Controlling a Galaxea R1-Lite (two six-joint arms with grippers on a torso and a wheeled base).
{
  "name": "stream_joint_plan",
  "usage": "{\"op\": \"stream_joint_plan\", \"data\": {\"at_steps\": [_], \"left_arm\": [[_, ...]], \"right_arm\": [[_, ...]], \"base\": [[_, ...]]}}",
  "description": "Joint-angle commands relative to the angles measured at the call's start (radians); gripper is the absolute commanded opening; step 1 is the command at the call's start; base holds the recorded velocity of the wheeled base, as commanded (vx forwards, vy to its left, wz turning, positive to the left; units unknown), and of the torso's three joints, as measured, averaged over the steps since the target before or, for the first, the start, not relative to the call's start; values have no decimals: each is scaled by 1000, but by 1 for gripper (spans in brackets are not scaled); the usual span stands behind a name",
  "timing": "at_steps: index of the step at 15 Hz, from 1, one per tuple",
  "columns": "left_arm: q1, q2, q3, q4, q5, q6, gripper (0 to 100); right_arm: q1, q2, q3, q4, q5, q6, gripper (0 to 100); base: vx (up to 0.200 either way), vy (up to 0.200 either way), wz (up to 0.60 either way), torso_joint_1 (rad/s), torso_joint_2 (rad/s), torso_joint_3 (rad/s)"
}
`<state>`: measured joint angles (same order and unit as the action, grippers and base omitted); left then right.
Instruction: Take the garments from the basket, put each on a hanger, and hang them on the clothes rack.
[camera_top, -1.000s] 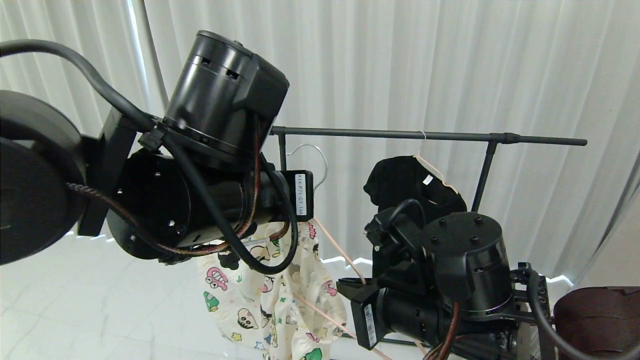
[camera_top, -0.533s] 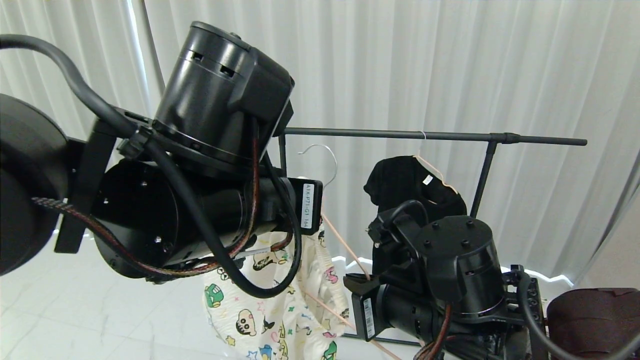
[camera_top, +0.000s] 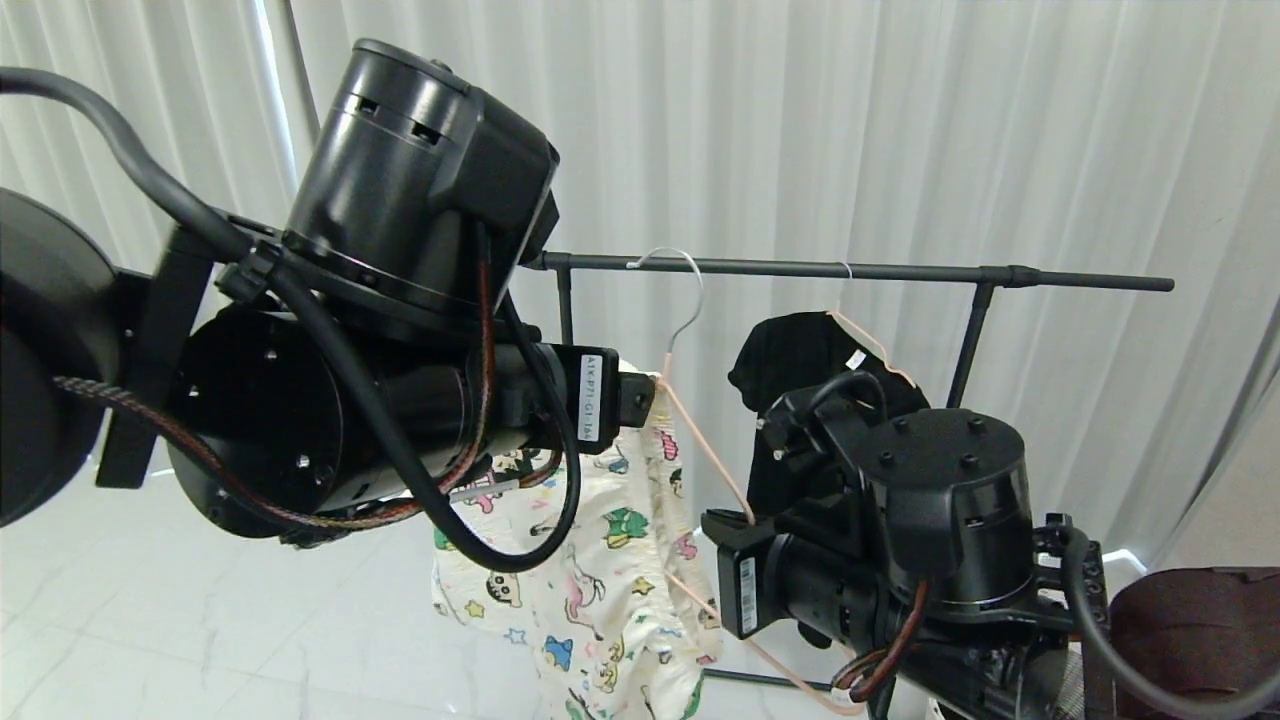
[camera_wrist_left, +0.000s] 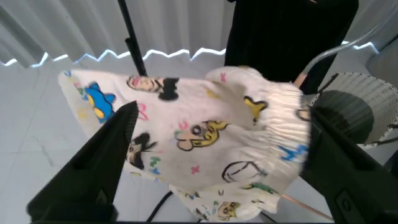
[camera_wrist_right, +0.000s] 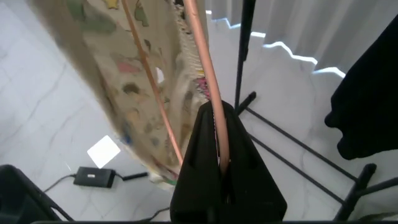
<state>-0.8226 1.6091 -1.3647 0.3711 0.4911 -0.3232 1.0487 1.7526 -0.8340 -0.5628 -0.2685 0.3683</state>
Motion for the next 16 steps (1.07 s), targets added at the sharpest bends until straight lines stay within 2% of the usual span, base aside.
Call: {"op": "stream_joint_plan", "data": {"at_steps": [1,5,7,8,10,11,12,13,14,15,16], "left_arm": [[0,-3,4,0,3,0,100],[-17,-80,82,-8,-3,23,100],[-7,-143,164,-12,-6,52,100],[13,-170,213,-47,-6,62,100],[59,-230,319,-178,-25,138,100],[76,-244,343,-198,-37,164,100],[105,-313,418,-250,-141,246,100],[123,-362,460,-270,-244,299,100],[129,-376,472,-274,-275,317,100],[158,-442,538,-290,-430,401,100],[168,-472,582,-296,-511,452,100]], "right_arm": [[-10,-5,1,-2,-8,-2,0],[-53,-31,3,-2,-18,-11,0],[-65,-73,49,-2,-15,-52,0],[-65,-99,82,-2,-12,-71,0],[-65,-166,170,-32,18,-94,0],[-65,-180,187,-52,34,-98,0],[-65,-229,254,-101,91,-134,0],[-65,-262,294,-106,127,-166,0],[-65,-269,305,-106,140,-175,0],[-64,-298,346,-106,192,-227,0],[-64,-311,374,-106,224,-266,0]], "base": [[0,0,0,0,0,0],[0,0,0,0,0,0],[0,0,0,0,0,0],[0,0,0,0,0,0],[0,0,0,0,0,0],[0,0,0,0,0,0],[0,0,0,0,0,0],[0,0,0,0,0,0],[0,0,0,0,0,0],[0,0,0,0,0,0],[0,0,0,0,0,0]]}}
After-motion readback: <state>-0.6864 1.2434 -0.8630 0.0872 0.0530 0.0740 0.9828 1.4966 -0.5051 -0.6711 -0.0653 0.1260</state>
